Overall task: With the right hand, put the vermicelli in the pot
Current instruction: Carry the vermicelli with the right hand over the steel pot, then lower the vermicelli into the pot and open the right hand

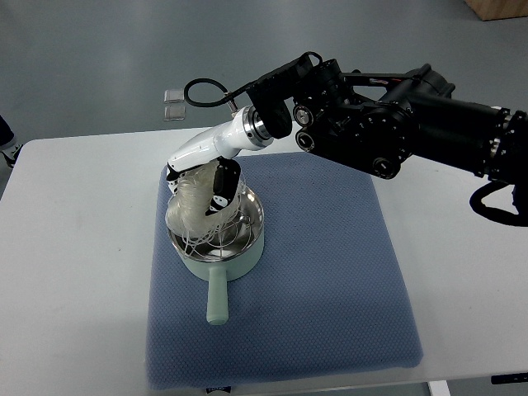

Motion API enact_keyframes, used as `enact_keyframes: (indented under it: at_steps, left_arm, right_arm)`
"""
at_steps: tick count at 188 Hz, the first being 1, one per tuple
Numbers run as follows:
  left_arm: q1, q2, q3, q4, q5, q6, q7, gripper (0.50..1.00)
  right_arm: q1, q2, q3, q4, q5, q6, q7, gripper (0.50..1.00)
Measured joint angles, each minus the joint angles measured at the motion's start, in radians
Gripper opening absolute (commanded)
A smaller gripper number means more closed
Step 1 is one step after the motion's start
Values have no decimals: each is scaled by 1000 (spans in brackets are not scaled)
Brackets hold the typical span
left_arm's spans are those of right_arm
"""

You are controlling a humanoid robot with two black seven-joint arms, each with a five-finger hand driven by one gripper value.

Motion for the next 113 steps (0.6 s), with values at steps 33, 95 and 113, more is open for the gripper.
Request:
enact_keyframes:
  at_steps: [33, 95, 113]
  left_arm:
    - [0, 0, 0, 0, 0, 0, 0, 1000]
    - [0, 0, 0, 0, 0, 0, 0, 1000]
    - [0, 0, 0, 0, 0, 0, 0, 1000]
  right_arm:
    - [-37, 4, -1, -27, -3, -9, -4, 500]
    - [-70, 5, 5, -33, 2, -26, -2, 864]
    - [-73, 5, 7, -32, 3, -26, -1, 874]
